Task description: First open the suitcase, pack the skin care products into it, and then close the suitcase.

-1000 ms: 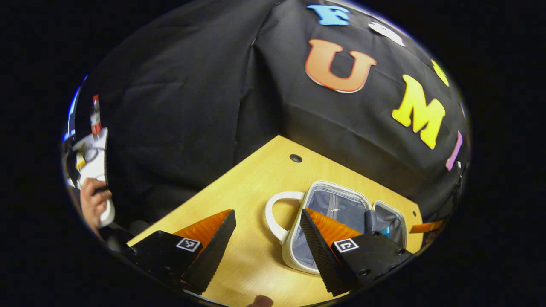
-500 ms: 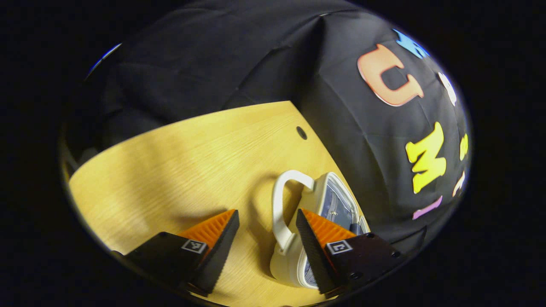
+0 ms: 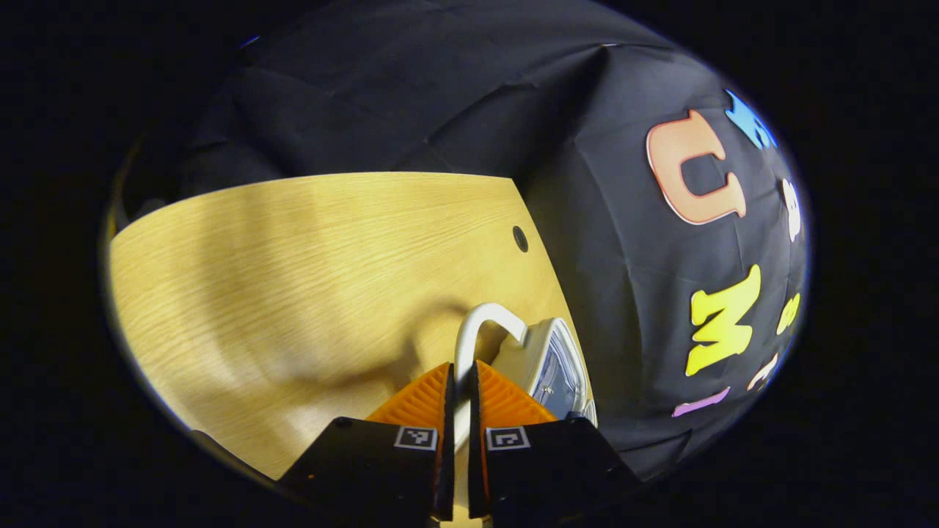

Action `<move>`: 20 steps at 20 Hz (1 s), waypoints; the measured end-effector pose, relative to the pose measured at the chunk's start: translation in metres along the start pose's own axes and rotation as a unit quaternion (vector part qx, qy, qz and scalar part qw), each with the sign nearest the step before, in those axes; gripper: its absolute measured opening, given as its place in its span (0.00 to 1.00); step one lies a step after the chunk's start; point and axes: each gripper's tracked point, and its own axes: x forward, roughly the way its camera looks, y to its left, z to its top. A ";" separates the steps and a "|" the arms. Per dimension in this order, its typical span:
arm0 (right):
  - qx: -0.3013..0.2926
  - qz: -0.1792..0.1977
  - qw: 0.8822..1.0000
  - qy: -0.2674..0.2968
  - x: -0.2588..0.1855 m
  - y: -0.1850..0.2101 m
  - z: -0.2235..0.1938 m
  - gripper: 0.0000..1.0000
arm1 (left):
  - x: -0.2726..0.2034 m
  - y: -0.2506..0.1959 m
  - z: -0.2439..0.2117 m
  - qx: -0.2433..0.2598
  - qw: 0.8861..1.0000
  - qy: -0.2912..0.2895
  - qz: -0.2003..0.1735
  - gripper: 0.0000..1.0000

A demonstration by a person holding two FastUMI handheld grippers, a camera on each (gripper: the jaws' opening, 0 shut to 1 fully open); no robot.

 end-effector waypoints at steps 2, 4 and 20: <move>0.005 -0.001 1.000 -0.002 0.000 -0.007 0.000 0.80 | -0.010 -0.017 0.007 0.024 1.000 -0.007 0.002 0.06; 0.011 0.003 1.000 -0.003 0.002 -0.013 0.004 0.80 | -0.021 -0.044 0.016 0.057 0.998 -0.020 -0.009 0.04; 0.019 0.052 0.998 -0.026 0.022 -0.064 0.028 0.80 | -0.096 -0.291 -0.076 0.325 0.933 -0.063 -0.140 0.03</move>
